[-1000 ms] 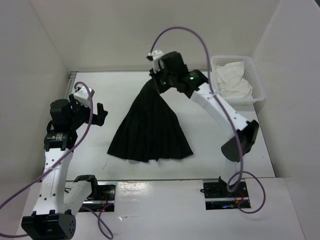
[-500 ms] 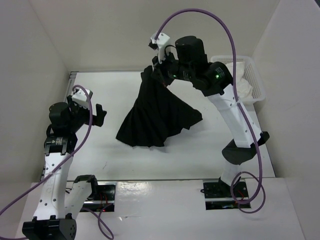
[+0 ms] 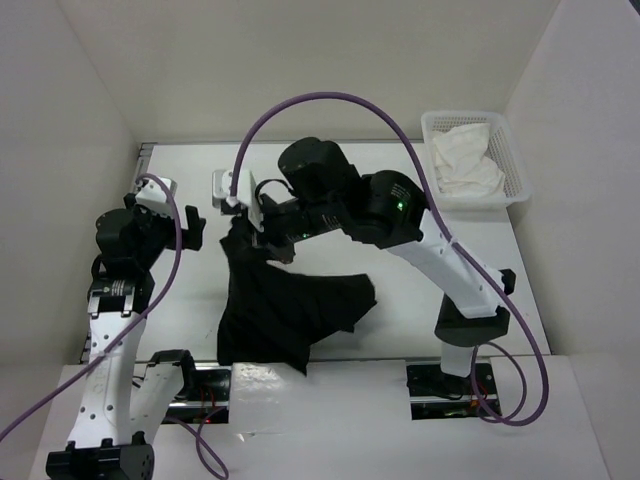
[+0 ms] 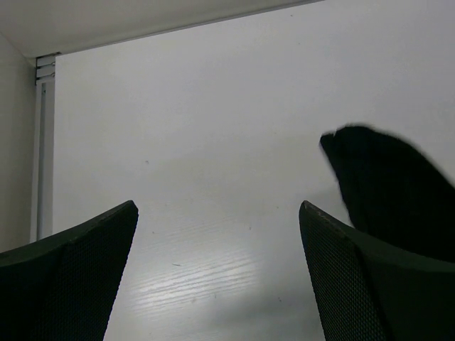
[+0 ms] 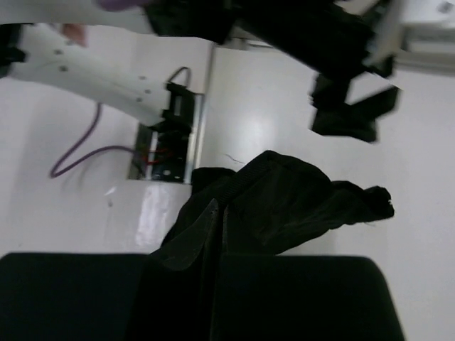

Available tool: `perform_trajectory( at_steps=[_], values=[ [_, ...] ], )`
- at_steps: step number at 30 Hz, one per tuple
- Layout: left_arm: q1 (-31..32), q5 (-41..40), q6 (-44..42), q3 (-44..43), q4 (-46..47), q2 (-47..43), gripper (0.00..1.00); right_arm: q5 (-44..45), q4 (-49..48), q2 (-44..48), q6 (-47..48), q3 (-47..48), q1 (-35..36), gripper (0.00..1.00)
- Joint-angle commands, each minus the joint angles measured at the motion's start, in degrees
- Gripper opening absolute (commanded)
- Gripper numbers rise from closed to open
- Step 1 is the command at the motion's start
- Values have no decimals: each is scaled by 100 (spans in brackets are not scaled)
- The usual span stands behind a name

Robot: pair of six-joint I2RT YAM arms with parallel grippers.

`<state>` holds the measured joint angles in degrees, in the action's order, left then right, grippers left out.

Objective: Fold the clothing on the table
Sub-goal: Flatten the skirt out

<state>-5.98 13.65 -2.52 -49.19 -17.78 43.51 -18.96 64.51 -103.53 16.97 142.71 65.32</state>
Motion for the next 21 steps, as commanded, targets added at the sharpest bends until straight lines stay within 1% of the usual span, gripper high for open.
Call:
perform_trajectory(
  at_steps=[1, 2, 3, 4, 5, 6, 8, 9, 10, 11, 12, 13, 14, 15, 16, 17, 19, 20, 21],
  values=[
    [-78, -170, 165, 50, 310, -193, 100, -1361, 323, -88, 446, 625, 104, 1],
    [-79, -170, 165, 50, 310, -246, 100, -1660, 447, -89, 560, 756, 104, 1],
    [-79, -170, 165, 50, 310, -246, 100, -2168, 709, -141, 797, 1028, 104, 1],
    [-79, -170, 165, 50, 310, -246, 100, -2365, 712, -142, 799, 1152, 104, 1],
    [-131, -170, 165, 50, 310, -298, 100, -2497, 982, -89, 1077, 1310, 104, 1],
    [-132, -170, 165, 50, 310, -299, 100, -2498, 984, 50, 1080, 1312, 104, 0],
    [-132, -170, 165, 102, 363, -299, 100, -2114, 984, 262, 1167, 1216, 104, 0],
    [-132, -170, 165, 102, 363, -247, 100, -1651, 984, 515, 1168, 989, 104, 0],
    [-132, -117, 165, 102, 363, -246, 100, -1376, 863, 657, 1168, 804, 104, 0],
    [-132, -117, 165, 102, 363, -246, 100, -1112, 670, 797, 1116, 375, 104, 0],
    [-132, -117, 165, 102, 363, -246, 100, -683, 555, 1034, 1037, 145, 104, 0],
    [-132, -56, 165, 102, 363, -246, 100, -531, 423, 1158, 1036, -127, 8, 0],
    [-132, 6, 165, 102, 363, -246, 100, -451, 39, 1298, 949, -791, -80, 0],
    [-132, 58, 165, 102, 363, -246, 100, -451, -156, 1535, 879, -1146, -377, 0],
    [-132, 128, 165, 102, 363, -246, 100, -511, -332, 1641, 878, -1811, -571, 0],
    [-132, 347, -1, 102, 302, -246, 100, -599, -699, 1834, 765, -2113, -930, 0],
    [-132, 699, -291, 102, 161, -246, 100, -775, -992, 2002, 764, -2876, -1283, 0],
    [-132, 892, -466, 42, 22, -246, 100, -871, -1124, 2081, 712, -3064, -1450, 0],
    [-132, 1372, -964, 41, -75, -168, 100, -951, -1342, 2169, 659, -3222, -1722, 0]
  ],
)
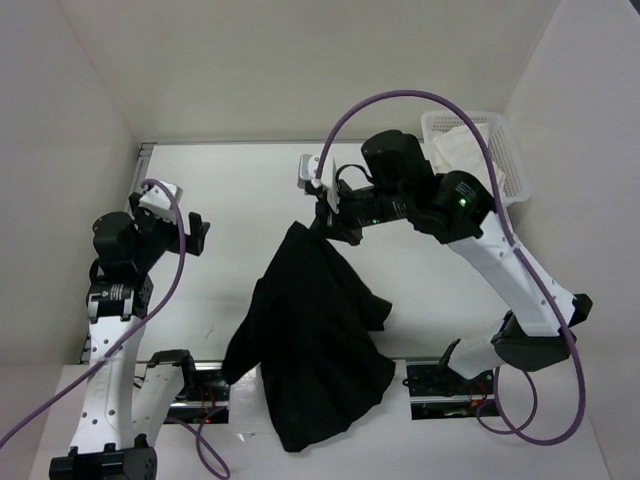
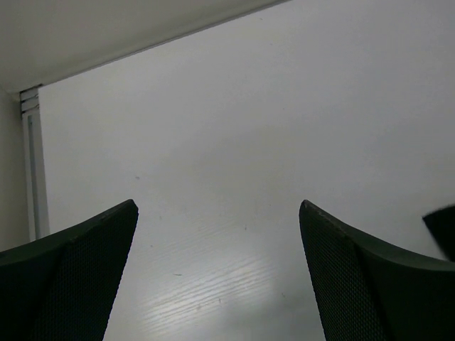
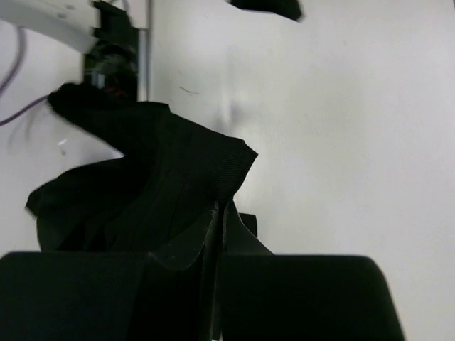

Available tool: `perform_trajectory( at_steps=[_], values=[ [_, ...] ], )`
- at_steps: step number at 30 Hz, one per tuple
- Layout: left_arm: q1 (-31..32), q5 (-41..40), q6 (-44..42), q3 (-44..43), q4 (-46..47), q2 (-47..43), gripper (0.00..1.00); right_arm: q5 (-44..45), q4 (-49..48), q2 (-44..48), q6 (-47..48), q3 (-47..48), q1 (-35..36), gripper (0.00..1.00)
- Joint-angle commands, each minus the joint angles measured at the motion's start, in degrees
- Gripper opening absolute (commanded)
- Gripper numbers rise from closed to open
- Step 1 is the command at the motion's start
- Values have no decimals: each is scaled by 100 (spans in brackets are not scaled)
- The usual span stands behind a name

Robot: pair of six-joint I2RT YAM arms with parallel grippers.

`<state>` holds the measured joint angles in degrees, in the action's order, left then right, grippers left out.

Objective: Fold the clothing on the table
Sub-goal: Flatten the skirt out

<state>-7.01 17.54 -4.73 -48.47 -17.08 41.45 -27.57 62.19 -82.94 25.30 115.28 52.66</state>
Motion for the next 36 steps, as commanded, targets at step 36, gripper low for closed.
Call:
perform_trajectory(
  at_steps=[36],
  values=[
    [1051, 5224, -4783, 329, -578, 2262, 100, 727, -2510, -161, -1915, -534, -1944, 0]
  ],
)
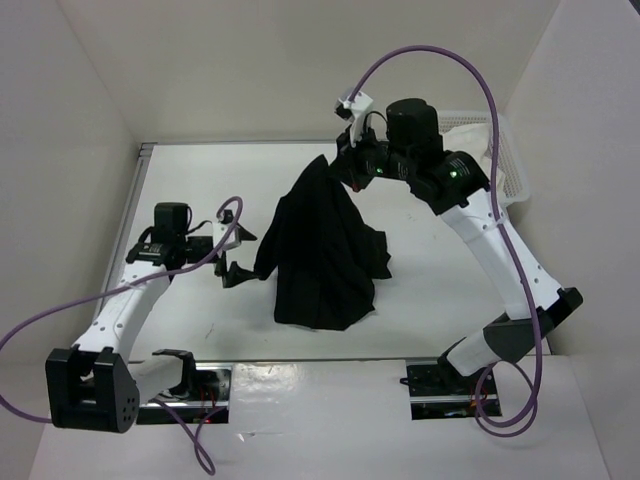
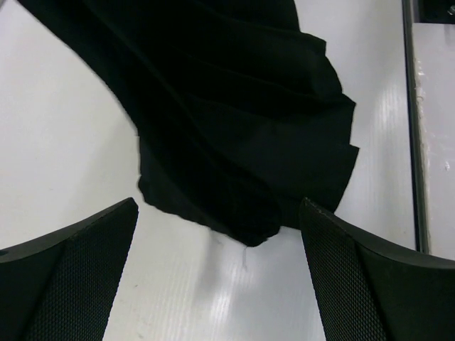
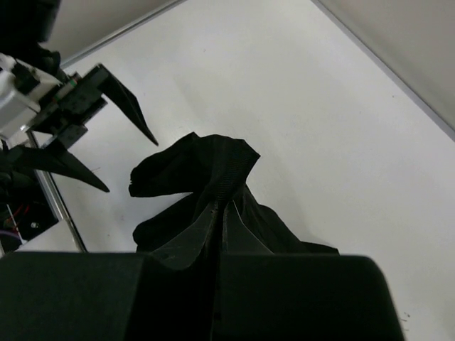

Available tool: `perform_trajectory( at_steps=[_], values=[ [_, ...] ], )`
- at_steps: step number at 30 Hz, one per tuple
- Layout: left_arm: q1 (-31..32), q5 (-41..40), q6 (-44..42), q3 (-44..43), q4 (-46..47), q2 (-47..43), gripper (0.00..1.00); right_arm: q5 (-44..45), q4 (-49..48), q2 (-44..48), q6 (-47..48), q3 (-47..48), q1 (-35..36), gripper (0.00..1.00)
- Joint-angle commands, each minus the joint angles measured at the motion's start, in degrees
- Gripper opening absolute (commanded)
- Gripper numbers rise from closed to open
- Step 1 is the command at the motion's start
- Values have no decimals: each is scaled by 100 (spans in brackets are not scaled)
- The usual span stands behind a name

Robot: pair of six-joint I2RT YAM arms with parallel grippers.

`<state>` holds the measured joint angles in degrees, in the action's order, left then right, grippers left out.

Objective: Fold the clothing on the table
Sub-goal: Flatten the skirt out

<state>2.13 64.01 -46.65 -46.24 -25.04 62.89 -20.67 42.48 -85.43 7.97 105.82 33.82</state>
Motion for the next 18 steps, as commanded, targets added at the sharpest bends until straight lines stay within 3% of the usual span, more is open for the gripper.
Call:
perform_trajectory(
  at_steps=[1, 6, 18],
  values=[
    [138, 517, -590, 167, 271, 196, 100, 36, -539, 88, -181, 413, -121, 0],
    [191, 209, -643, 370, 491, 443, 100, -16, -487, 88, -286, 588, -244, 0],
    [244, -187, 454, 484, 1686, 680, 100, -535, -433, 246, -463, 729, -543, 0]
  ],
)
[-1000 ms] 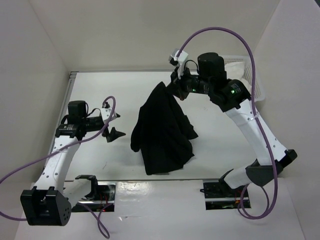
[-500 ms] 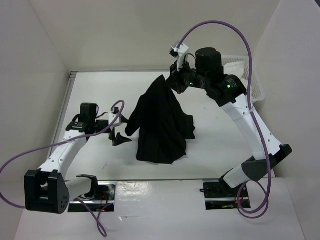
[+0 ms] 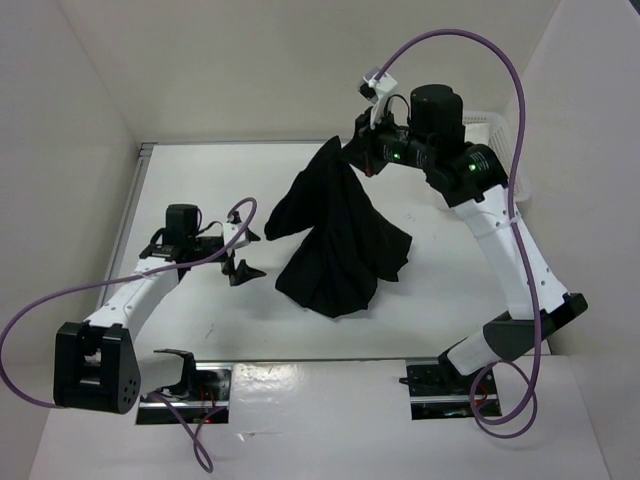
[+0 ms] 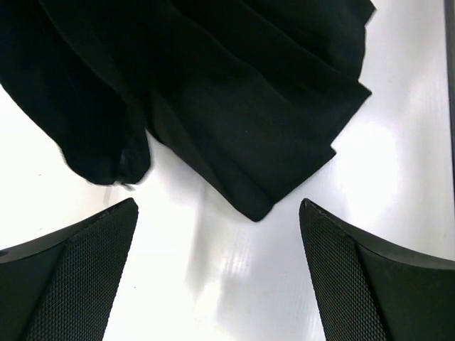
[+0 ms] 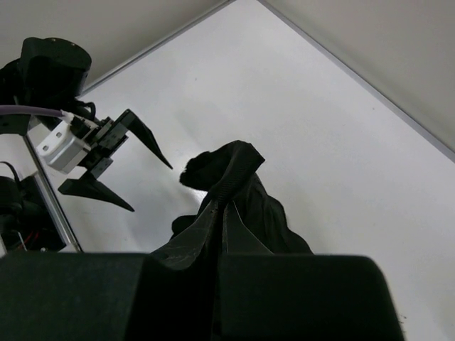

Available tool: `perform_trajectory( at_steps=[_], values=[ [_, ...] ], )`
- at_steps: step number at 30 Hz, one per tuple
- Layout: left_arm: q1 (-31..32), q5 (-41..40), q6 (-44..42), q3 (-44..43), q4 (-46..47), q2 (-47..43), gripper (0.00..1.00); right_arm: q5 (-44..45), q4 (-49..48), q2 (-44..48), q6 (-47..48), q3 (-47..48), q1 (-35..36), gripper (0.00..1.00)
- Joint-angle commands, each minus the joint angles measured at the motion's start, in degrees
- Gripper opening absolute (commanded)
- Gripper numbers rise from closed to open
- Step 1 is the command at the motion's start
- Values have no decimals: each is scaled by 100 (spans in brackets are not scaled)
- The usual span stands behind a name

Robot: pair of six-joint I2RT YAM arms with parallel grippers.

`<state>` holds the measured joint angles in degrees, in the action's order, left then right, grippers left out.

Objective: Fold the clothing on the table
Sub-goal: Flatten the skirt out

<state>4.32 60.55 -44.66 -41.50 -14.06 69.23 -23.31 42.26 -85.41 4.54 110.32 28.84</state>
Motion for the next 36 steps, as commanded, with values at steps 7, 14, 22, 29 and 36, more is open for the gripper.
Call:
perform_trajectory(
  at_steps=[7, 14, 22, 29, 36],
  values=[
    [25, 27, 783, 10, 1326, 152, 100, -543, -412, 437, -172, 165, -45, 0],
    [140, -281, 1206, -60, 1811, 406, 100, -1079, -359, 560, -172, 112, -45, 0],
    [87, -509, 1144, -60, 1924, 407, 100, -1492, -306, 727, 12, -54, -45, 0],
    [-203, -370, 1258, -113, 2145, 460, 99, -1624, -306, 841, 64, -169, -45, 0],
    [-89, -1, 1258, -307, 1802, 460, 85, -1677, -306, 894, 65, -169, -45, 0]
  ],
)
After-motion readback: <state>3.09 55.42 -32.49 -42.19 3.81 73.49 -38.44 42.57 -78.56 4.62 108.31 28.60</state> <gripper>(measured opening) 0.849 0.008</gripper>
